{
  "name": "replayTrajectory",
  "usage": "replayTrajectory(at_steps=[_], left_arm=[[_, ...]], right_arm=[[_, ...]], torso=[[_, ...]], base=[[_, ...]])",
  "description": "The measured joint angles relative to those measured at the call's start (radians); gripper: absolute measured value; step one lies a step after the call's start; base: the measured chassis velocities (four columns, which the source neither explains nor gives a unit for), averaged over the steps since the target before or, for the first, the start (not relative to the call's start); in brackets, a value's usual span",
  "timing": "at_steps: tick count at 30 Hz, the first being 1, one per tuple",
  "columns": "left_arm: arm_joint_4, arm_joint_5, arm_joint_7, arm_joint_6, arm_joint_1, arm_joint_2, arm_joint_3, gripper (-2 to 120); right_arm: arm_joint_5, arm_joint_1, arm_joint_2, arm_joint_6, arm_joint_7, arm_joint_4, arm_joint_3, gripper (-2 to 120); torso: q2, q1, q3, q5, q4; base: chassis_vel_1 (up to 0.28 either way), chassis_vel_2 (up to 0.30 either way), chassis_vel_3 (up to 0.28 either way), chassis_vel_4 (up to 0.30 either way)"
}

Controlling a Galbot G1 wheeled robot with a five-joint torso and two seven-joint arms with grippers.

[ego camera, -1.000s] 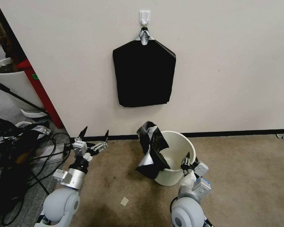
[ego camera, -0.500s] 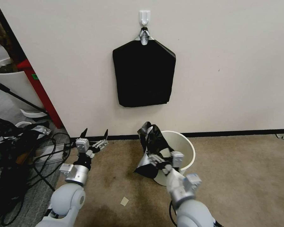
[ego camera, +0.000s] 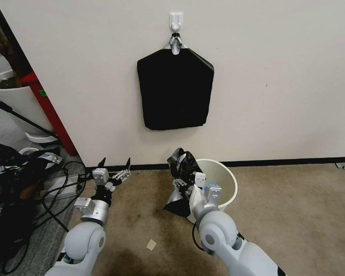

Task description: Place a trash bag onto the trash bin.

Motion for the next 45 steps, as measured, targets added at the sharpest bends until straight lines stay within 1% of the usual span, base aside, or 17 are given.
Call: replayTrajectory(at_steps=[2,5,9,12,14,16,18,22,24,26,28,30,32,36,43,44,45], left_arm=[[0.011,-0.018,0.012,-0.001,-0.009,0.002,0.011,100],[0.072,-0.118,0.068,-0.002,-0.059,0.008,0.066,100],[0.113,-0.158,0.097,0.011,-0.091,0.004,0.107,100],[0.139,-0.193,0.117,0.076,-0.119,-0.010,0.167,100],[0.141,-0.204,0.117,0.094,-0.125,-0.014,0.177,100],[0.148,-0.252,0.092,0.180,-0.148,-0.036,0.210,100],[0.150,-0.262,0.081,0.202,-0.154,-0.042,0.219,100],[0.171,-0.344,-0.036,0.371,-0.198,-0.099,0.274,100],[0.174,-0.354,-0.060,0.396,-0.206,-0.110,0.282,100],[0.182,-0.379,-0.136,0.461,-0.230,-0.144,0.307,100],[0.183,-0.381,-0.145,0.466,-0.234,-0.149,0.311,100],[0.186,-0.387,-0.189,0.492,-0.255,-0.169,0.326,100],[0.186,-0.387,-0.195,0.495,-0.258,-0.171,0.328,100],[0.184,-0.389,-0.252,0.542,-0.283,-0.179,0.341,99],[0.201,-0.386,-0.312,0.620,-0.320,-0.180,0.373,79],[0.208,-0.374,-0.320,0.651,-0.329,-0.182,0.384,71],[0.208,-0.374,-0.320,0.651,-0.329,-0.182,0.384,71]], right_arm=[[0.001,0.000,0.001,0.011,0.005,-0.004,0.002,52],[0.003,-0.005,0.009,0.077,0.010,-0.019,0.011,37],[0.002,-0.013,0.013,0.111,0.011,-0.023,0.018,27],[-0.004,-0.036,0.014,0.160,0.042,-0.018,0.028,11],[-0.005,-0.041,0.014,0.168,0.053,-0.013,0.030,7],[-0.012,-0.058,0.018,0.185,0.070,0.002,0.034,0],[-0.017,-0.063,0.020,0.190,0.071,0.004,0.035,0],[-0.044,-0.078,0.033,0.202,0.067,0.006,0.035,0],[-0.050,-0.079,0.034,0.202,0.066,0.005,0.034,0],[-0.085,-0.081,0.036,0.204,0.059,0.001,0.036,0],[-0.095,-0.082,0.036,0.204,0.056,0.000,0.037,0],[-0.163,-0.088,0.032,0.207,0.032,-0.007,0.045,0],[-0.173,-0.090,0.031,0.207,0.029,-0.008,0.045,0],[-0.229,-0.103,0.027,0.208,0.010,-0.015,0.050,0],[-0.266,-0.107,0.027,0.209,-0.019,-0.022,0.051,0],[-0.281,-0.107,0.027,0.210,-0.030,-0.024,0.050,0],[-0.281,-0.107,0.027,0.210,-0.030,-0.024,0.050,0]], torso=[[0.000,0.000,0.000,0.0000,0.0000],[0.000,0.000,0.000,-0.0001,-0.0001],[0.000,0.000,0.000,0.0000,-0.0002],[0.000,0.000,0.000,0.0001,-0.0002],[0.000,0.000,0.000,0.0001,-0.0001],[0.000,0.000,0.000,0.0002,-0.0002],[0.000,0.000,0.000,0.0001,-0.0003],[0.000,0.000,0.000,0.0001,-0.0002],[0.000,0.000,0.000,0.0002,-0.0002],[0.000,0.000,0.000,0.0001,-0.0001],[0.000,0.000,0.000,0.0001,-0.0002],[0.000,0.000,0.000,0.0001,-0.0002],[0.000,0.000,0.000,0.0001,-0.0002],[0.000,0.000,0.000,0.0002,-0.0001],[0.000,0.000,0.000,0.0000,0.0000],[0.000,0.000,0.000,0.0000,-0.0001],[0.000,0.000,0.000,0.0000,-0.0001]], base=[[0.000,0.000,0.000,0.000],[0.000,0.000,0.000,0.000],[0.000,0.000,0.000,0.000],[0.000,0.000,0.000,0.000],[0.000,0.000,0.000,0.000],[0.000,0.000,0.000,0.000],[0.000,0.000,0.000,0.000],[0.000,0.000,0.000,0.000],[0.000,0.000,0.000,0.000],[0.000,0.000,0.000,0.000],[0.000,0.000,0.000,0.000],[0.000,0.000,0.000,0.000],[0.000,0.000,0.000,0.000],[0.000,0.000,0.000,0.000],[0.000,0.000,0.000,0.000],[0.000,0.000,0.000,0.000],[0.000,0.000,0.000,0.000]])
